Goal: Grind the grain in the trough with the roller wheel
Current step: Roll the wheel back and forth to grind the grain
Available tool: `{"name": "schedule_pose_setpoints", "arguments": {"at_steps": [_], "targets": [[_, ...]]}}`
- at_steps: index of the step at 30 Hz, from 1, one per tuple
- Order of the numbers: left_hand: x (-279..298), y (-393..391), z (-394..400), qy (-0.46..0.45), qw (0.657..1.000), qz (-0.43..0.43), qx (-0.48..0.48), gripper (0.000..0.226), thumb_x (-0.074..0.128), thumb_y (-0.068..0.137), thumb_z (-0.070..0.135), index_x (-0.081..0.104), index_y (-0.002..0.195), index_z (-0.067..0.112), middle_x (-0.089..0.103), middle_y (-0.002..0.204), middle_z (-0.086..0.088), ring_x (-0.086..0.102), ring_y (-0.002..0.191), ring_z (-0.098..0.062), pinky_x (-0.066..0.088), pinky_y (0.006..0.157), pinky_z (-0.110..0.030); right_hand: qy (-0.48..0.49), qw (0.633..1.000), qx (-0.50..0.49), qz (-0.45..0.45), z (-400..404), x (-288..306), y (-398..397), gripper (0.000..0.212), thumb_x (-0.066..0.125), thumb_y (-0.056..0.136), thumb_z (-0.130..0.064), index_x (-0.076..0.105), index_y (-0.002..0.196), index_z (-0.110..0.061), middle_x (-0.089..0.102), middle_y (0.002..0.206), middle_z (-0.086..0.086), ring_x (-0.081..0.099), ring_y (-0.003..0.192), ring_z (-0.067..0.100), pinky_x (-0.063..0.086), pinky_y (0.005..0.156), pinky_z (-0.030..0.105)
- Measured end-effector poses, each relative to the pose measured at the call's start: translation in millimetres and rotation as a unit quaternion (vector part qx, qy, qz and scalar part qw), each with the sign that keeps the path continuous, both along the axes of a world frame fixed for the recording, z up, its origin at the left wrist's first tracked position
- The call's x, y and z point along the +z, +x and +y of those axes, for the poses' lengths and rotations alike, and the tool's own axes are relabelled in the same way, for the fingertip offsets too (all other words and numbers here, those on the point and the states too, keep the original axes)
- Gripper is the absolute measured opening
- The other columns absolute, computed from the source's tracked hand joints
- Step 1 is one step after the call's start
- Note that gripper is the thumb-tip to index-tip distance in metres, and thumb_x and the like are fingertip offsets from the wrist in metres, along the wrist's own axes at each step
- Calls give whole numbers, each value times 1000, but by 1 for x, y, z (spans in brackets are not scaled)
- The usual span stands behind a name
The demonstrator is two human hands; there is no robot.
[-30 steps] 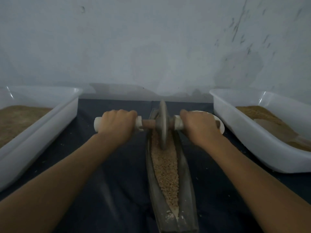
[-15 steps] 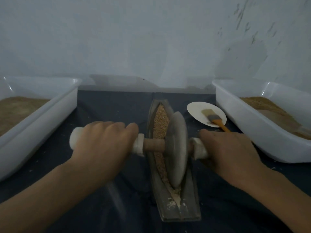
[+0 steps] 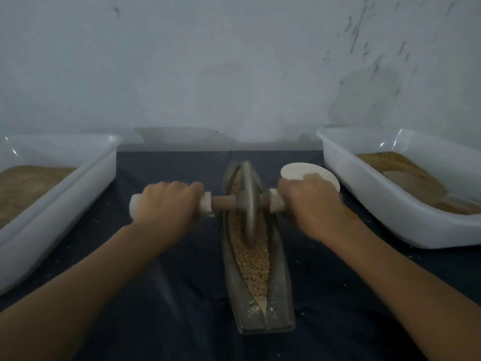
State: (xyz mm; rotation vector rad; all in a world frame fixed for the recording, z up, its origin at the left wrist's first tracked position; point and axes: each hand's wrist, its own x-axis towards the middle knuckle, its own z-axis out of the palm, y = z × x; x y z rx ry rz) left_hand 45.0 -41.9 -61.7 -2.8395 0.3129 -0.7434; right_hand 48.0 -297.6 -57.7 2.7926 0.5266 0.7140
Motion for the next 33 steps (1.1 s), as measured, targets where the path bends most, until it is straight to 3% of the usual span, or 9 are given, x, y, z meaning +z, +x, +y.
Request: {"name": "schedule_pose_setpoints", "arguments": {"at_steps": [4,8,13,15,18,23,27,30,33], "targets": [[-1,-59,10,17,989,-74,-125,55,82,55,22,28,68,25,41,51,8,27,40,-15,14,47,-20,0,999,39,-37,-15,-1,-54,44,86,51,-28,47,69,-24,48,55,-7,43,42,14,25,36,23],[-5,-56,13,16,993,-58,-101,56,83,55,22,28,68,24,41,49,7,25,40,-15,11,49,-20,-5,998,52,-26,-19,-3,-55,51,90,39,-22,45,64,-21,36,49,-8,33,35,15,18,35,17],[-12,19,4,-29,999,-29,11,27,59,85,38,36,75,28,61,76,0,55,63,-28,29,57,-32,-31,997,-6,-69,-2,-8,26,31,72,73,-25,42,76,-18,57,65,6,57,56,31,32,45,28],[-8,44,2,-56,998,-13,16,24,58,86,37,37,78,29,63,83,-2,53,67,-27,32,60,-34,-28,996,-3,-86,2,-3,53,29,74,74,-24,48,81,-16,61,68,6,59,58,31,22,46,27],[2,55,-1,-41,999,0,15,22,59,85,31,38,80,28,63,86,-3,56,72,-29,34,62,-34,-8,998,-2,-61,3,0,63,28,72,78,-26,48,88,-16,64,75,7,60,64,31,26,50,32],[5,-9,1,29,999,-21,-23,32,65,77,35,34,75,27,59,73,4,59,63,-25,28,53,-30,16,998,30,-55,-14,-14,-6,42,81,63,-31,42,72,-22,53,58,-1,52,49,23,27,40,23],[7,-72,9,23,988,-86,-124,56,80,49,15,28,66,24,35,49,7,28,38,-17,3,52,-18,28,994,83,-58,-30,-10,-63,48,85,49,-26,40,68,-24,40,51,-9,38,38,14,34,31,28],[2,-69,12,2,992,-57,-114,55,82,53,16,29,66,23,31,50,9,23,40,-16,5,52,-18,23,994,93,-48,-26,-5,-65,48,86,45,-22,43,66,-21,34,50,-10,37,34,16,34,34,25],[-7,-29,7,25,998,-31,-44,40,72,73,34,33,70,26,40,58,9,33,48,-19,20,49,-27,-12,997,57,-52,-19,-7,-27,43,86,49,-22,49,69,-15,51,52,1,50,40,27,28,46,23]]}}
